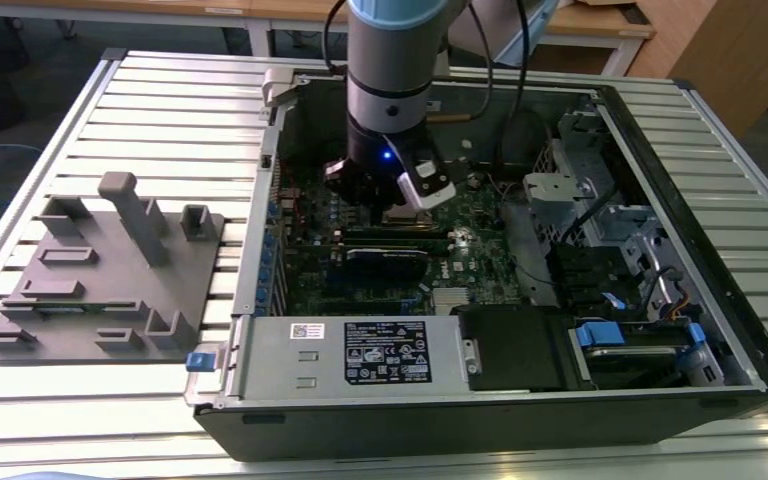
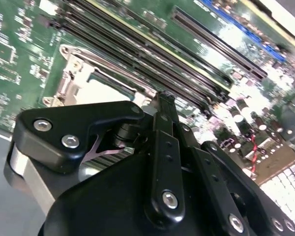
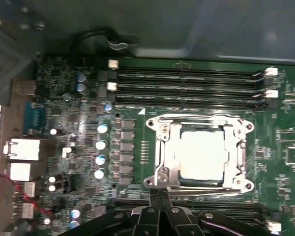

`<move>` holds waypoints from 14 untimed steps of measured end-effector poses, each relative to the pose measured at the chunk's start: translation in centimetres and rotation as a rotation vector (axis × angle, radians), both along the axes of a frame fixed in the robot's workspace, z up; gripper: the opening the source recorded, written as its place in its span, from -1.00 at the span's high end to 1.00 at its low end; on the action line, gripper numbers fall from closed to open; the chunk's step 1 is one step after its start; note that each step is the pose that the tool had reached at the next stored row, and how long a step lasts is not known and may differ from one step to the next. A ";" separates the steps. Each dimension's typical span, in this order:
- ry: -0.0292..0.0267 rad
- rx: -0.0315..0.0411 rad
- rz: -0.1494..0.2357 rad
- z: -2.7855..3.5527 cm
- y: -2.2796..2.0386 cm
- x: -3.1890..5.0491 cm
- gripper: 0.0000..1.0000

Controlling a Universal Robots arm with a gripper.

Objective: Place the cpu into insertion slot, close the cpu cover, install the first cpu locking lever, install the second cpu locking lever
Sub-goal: 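Install the second cpu locking lever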

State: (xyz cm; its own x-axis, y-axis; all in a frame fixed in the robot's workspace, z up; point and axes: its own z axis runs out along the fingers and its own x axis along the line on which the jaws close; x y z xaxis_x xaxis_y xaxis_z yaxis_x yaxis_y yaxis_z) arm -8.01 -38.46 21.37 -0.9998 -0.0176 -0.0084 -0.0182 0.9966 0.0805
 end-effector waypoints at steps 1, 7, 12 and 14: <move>0.0000 -0.0001 0.000 -0.01 0.02 0.20 0.80; 0.0000 -0.0004 0.000 -0.09 0.11 1.64 0.80; 0.0001 -0.0033 0.000 -0.13 0.76 2.16 0.80; 0.0000 -0.0047 0.000 -0.16 1.17 2.22 0.80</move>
